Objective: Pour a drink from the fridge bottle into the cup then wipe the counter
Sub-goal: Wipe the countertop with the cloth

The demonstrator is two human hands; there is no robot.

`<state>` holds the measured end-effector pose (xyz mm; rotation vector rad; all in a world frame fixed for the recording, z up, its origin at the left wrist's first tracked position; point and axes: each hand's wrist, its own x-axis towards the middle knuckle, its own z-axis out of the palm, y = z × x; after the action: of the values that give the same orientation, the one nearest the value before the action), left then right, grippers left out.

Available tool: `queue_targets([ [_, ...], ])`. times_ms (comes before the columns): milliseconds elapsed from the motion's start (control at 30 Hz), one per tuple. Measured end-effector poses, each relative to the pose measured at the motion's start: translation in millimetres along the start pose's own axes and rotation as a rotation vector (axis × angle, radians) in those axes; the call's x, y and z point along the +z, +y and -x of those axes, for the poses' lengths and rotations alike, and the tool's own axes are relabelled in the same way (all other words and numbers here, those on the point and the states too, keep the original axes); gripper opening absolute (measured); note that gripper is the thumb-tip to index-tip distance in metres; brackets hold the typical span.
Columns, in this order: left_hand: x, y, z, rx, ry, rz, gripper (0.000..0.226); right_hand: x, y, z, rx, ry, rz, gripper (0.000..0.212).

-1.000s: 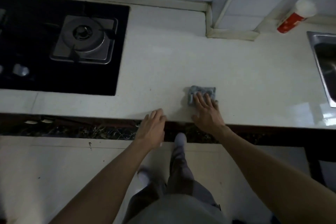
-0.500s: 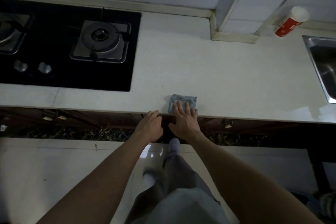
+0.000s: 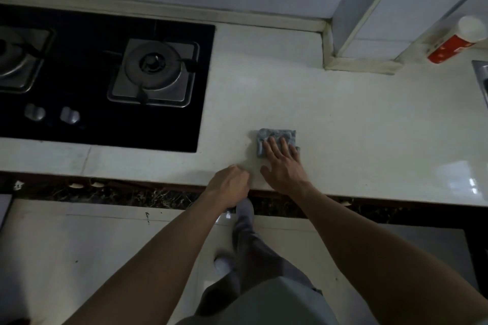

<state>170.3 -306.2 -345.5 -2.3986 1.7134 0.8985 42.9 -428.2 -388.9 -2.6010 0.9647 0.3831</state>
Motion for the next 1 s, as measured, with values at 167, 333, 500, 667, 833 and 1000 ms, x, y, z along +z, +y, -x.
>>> queue_targets([
  [167, -18.4, -4.9, -29.6, 0.028, 0.003, -0.05, 0.026, -19.9, 13.9, -36.7, 0.004, 0.025, -0.011, 0.076],
  [333, -29.1, -6.8, -57.7, 0.122, 0.057, -0.034, 0.025, -39.3, 31.3, -77.9, 0.025, 0.03, -0.03, 0.076],
  [500, -45.2, -15.3, -95.9, 0.126, 0.1, -0.015, 0.042, -59.4, 54.6, -123.7, 0.033, 0.049, -0.044, 0.075],
  [667, -63.1, -26.5, -135.6, 0.076, 0.108, -0.037, 0.06, -76.6, 74.0, -171.1, 0.057, 0.064, -0.019, 0.075],
  [833, -81.9, -39.8, -165.8, 0.037, 0.109, -0.017, 0.062, -98.4, 88.6, -218.1, 0.064, 0.078, -0.007, 0.075],
  [1000, -90.7, -57.9, -186.4, 0.015, -0.016, -0.035, 0.059, -116.4, 102.6, -262.8, 0.062, 0.108, -0.014, 0.074],
])
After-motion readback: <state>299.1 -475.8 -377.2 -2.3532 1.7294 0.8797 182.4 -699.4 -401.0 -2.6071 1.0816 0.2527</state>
